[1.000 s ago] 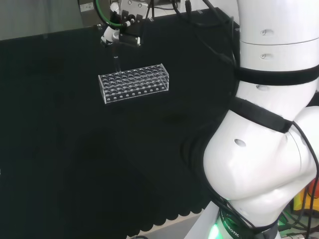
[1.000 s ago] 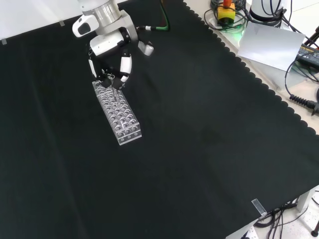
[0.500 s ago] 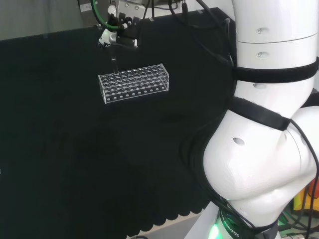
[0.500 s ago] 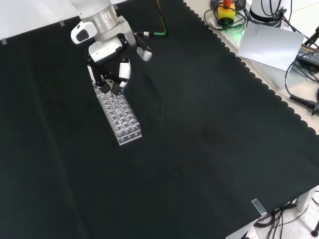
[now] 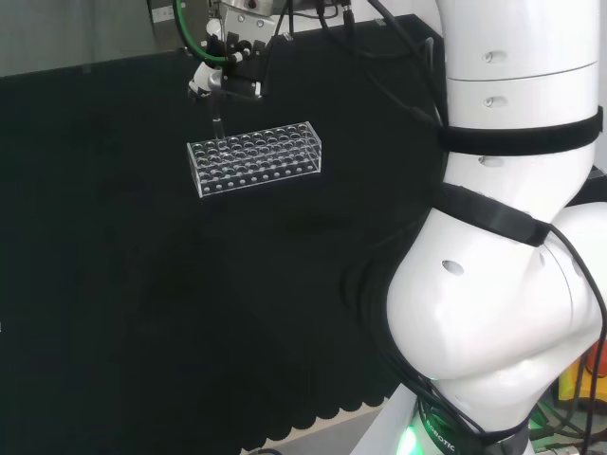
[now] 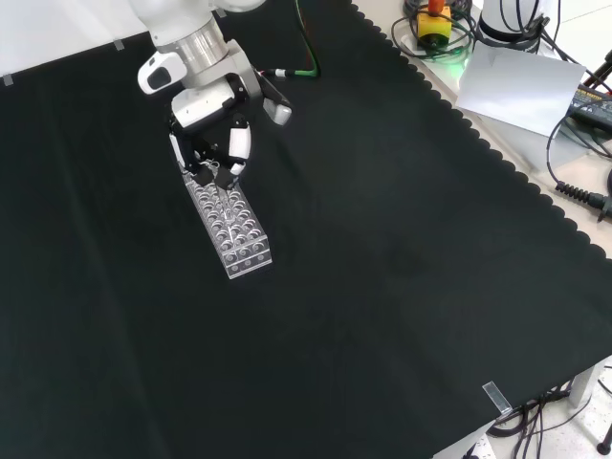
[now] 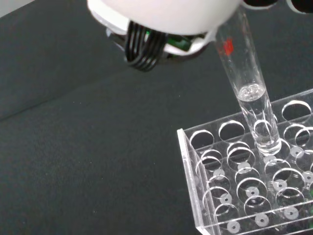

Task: Put the test tube back in the rack.

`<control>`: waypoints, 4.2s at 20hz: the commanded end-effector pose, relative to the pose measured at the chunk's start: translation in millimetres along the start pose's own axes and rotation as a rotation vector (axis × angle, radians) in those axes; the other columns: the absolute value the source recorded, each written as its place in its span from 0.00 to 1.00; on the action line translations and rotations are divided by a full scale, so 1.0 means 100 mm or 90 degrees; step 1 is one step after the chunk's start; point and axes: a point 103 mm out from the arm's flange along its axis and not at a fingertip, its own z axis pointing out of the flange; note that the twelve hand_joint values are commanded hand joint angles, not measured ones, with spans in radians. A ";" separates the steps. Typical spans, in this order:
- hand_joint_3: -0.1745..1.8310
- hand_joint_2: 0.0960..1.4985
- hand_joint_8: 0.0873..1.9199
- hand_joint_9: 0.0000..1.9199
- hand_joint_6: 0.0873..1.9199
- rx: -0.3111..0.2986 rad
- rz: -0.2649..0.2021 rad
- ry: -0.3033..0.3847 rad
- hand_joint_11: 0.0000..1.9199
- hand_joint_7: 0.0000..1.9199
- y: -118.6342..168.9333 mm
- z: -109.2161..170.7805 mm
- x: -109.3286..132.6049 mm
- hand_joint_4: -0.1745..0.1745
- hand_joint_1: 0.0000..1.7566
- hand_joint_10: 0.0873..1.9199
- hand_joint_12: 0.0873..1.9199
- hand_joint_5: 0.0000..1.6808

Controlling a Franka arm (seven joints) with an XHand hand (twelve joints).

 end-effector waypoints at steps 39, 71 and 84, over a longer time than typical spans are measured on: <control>0.40 0.38 0.16 0.90 0.16 0.014 0.012 0.000 0.69 0.95 -0.01 0.16 -0.24 0.00 0.70 0.12 0.44 0.84; 0.40 0.38 0.16 0.90 0.16 0.038 0.027 0.011 0.69 0.95 0.02 0.27 -0.27 0.00 0.70 0.12 0.45 0.84; 0.40 0.38 0.16 0.90 0.16 0.058 0.035 -0.005 0.69 0.95 0.04 0.50 -0.35 0.00 0.70 0.12 0.45 0.84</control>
